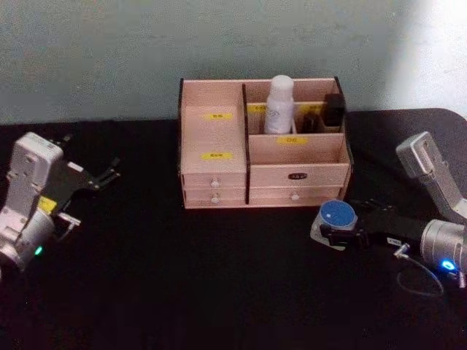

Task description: Pick up the facial cleanser and watermelon frost from the table and place them into the tiered storage box.

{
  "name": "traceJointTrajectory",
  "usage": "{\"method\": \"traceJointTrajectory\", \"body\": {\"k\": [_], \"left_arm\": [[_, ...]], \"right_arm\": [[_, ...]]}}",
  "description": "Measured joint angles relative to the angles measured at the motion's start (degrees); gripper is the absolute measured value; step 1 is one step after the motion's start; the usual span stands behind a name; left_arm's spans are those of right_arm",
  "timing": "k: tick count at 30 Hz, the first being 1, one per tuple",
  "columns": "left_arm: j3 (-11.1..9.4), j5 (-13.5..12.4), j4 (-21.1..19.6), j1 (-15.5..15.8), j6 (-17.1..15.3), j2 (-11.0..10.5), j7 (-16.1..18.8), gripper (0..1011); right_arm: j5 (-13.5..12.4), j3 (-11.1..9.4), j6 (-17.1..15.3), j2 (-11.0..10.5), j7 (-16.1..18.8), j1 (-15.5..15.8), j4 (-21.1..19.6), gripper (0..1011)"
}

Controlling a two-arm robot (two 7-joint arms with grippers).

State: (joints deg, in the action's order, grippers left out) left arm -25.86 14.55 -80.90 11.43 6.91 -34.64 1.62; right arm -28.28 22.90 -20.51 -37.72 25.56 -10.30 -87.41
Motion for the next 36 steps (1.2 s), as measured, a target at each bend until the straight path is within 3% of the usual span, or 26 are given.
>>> {"method": "traceJointTrajectory", "body": {"k": [10,19,36], "left_arm": [[0.00,0.00,0.00,0.00,0.00,0.00,0.00,1001],[0.00,0.00,0.00,0.00,0.00,0.00,0.00,1001],[0.00,0.00,0.00,0.00,0.00,0.00,0.00,1001]], "right_arm": [[-0.04,-0.03,0.03,0.00,-0.01,0.01,-0.01,969],[-0.10,-0.03,0.07,0.00,-0.01,0.01,-0.07,728],[-0.02,0.07,0.10,-0.13,0.24,-0.02,-0.13,720]]}}
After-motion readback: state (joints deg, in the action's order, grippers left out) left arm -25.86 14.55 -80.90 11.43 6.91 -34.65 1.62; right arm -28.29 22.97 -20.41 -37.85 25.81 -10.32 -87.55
